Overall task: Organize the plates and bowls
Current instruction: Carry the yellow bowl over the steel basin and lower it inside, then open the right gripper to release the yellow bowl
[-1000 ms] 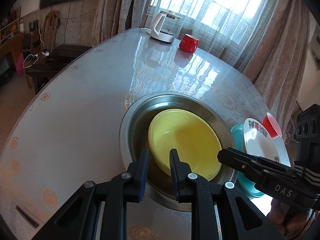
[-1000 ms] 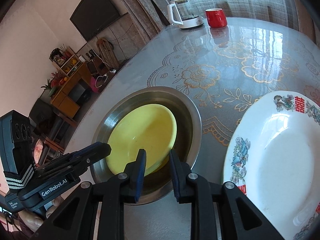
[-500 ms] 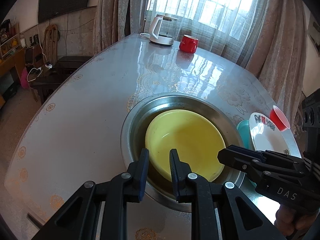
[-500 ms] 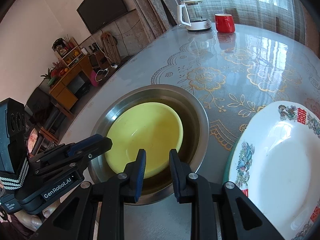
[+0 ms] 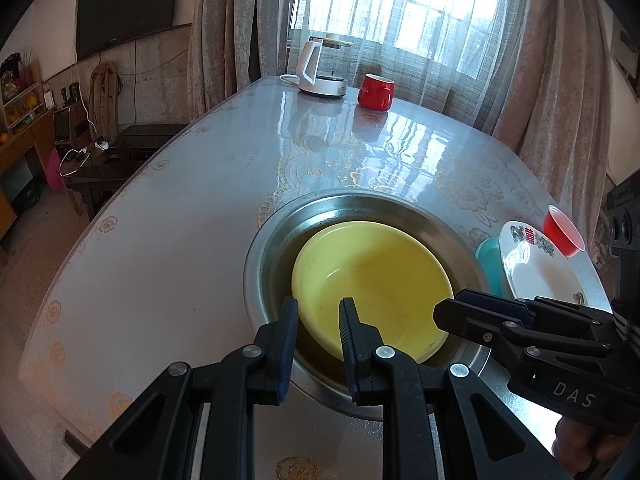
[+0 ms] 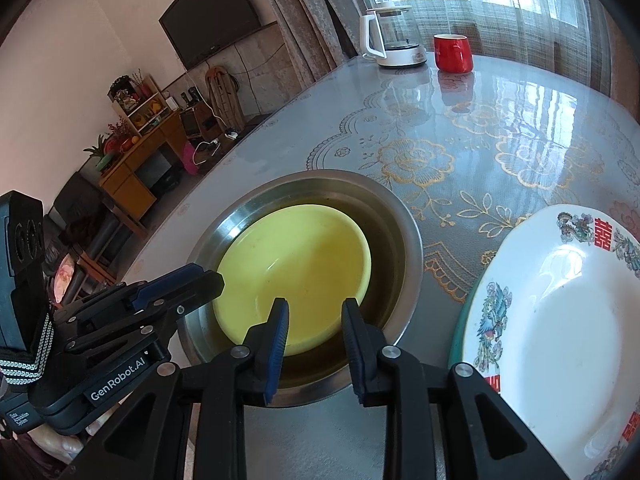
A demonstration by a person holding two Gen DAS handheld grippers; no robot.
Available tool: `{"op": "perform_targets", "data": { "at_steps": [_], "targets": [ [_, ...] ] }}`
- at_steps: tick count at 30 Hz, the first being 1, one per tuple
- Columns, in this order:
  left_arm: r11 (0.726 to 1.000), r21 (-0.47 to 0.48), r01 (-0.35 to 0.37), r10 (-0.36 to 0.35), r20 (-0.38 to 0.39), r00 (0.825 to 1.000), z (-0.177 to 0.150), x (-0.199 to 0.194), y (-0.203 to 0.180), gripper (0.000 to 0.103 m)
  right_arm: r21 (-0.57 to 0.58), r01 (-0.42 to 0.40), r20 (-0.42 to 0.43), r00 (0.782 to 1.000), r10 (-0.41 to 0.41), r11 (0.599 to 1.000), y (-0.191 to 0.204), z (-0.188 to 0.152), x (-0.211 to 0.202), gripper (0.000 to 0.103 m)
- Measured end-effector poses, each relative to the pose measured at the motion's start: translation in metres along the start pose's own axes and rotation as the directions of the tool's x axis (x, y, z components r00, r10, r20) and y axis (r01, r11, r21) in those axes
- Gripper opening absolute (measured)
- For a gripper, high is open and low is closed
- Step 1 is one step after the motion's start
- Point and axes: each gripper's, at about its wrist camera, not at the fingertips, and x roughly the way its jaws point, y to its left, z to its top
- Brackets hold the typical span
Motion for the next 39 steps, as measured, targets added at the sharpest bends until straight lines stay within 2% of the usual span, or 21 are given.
{"op": "perform_targets", "data": {
  "at_steps": [3,10,28,35,39],
  "targets": [
    [1.0,-0.001,-0.004,0.004,0.0,1.0,0.0,0.001,0.001,0.023,-0.003,0.002,0.01,1.0,-0.002,1.0,0.001,-0.002,-0.002,0.033],
    [1.0,-0.002,-0.004,0.004,0.004,1.0,-0.001,-0.001,0.001,0.025,-0.009,0.009,0.025,1.0,-0.009,1.0,0.003,-0.002,-0.004,0.037],
    [1.0,0.013,-0.005,0.005,0.024,1.0,0.001,-0.006,-0.002,0.027,0.0,0.029,0.067,0.997,-0.029,1.0,0.003,-0.008,-0.017,0.039],
    [0.999,0.044,0.0,-0.002,0.044,0.999,0.004,-0.012,-0.01,0.027,-0.007,0.042,0.091,0.995,-0.041,0.999,0.001,-0.012,-0.03,0.043],
    [0.998,0.067,0.011,-0.015,0.055,0.998,0.007,-0.016,-0.016,0.031,0.008,0.047,0.113,0.992,-0.047,0.999,-0.005,-0.013,-0.039,0.044]
  ]
}}
